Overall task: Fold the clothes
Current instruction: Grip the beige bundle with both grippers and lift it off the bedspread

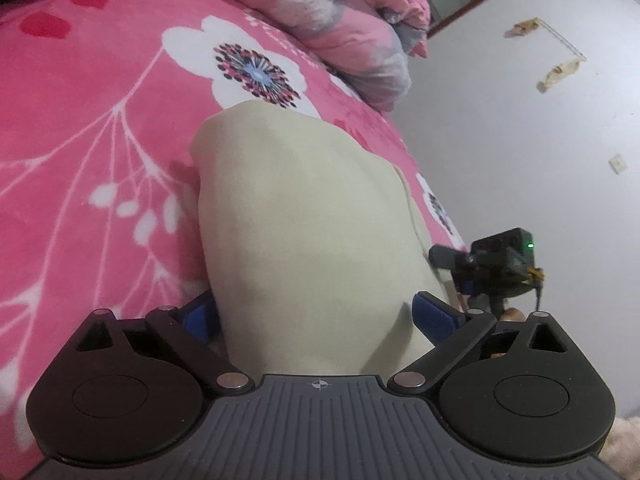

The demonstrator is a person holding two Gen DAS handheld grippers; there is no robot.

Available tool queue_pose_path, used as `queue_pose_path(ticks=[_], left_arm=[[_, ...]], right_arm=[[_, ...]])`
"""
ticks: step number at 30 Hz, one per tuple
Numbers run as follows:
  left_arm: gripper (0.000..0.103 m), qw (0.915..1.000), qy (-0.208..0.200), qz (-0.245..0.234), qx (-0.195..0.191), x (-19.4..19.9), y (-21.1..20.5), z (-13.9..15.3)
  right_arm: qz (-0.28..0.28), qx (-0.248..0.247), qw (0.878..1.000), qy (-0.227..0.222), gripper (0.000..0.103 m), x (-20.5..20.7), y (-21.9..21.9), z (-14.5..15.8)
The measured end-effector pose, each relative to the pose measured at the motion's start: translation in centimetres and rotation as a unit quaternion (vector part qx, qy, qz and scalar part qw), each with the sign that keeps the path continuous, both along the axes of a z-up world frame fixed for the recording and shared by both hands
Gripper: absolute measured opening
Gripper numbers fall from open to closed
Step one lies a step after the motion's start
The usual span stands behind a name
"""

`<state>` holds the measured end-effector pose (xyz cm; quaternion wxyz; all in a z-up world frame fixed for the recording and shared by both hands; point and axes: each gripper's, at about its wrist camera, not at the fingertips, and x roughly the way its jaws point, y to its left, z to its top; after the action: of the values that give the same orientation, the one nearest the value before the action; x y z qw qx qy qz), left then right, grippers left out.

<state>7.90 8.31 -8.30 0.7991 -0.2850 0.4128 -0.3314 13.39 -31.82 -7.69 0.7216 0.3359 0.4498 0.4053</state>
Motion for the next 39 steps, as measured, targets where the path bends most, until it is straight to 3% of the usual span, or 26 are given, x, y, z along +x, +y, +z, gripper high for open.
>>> queue_pose_path(ticks=[7, 11, 13, 19, 39], left_arm=[[0.100, 0.9988, -0.033, 0.007, 0.035, -0.3, -2.0, 0.0], [0.098, 0.9985, -0.028, 0.031, 0.036, -0.4, -2.2, 0.3], [0.090, 0.9980, -0.028, 0.040, 0.041, -0.6, -2.1, 0.6], [0.082, 0.9970, -0.032, 0.051, 0.049, -1.4, -2.0, 1.9], [0.080, 0.9899, -0.104, 0.069, 0.067, -6.8, -2.5, 8.4]], right_arm=[[0.046, -0.004, 0.999, -0.016, 0.070, 0.0, 1.1, 0.0], [0.060, -0.005, 0.998, -0.031, 0.069, 0.9, 3.5, 0.2], [0.052, -0.020, 0.998, -0.040, 0.066, 0.5, 3.9, 0.8], [0.026, -0.056, 0.996, -0.068, 0.053, -1.4, 4.2, 2.4], [-0.007, -0.090, 0.982, -0.168, 0.048, -7.8, 6.2, 10.4]])
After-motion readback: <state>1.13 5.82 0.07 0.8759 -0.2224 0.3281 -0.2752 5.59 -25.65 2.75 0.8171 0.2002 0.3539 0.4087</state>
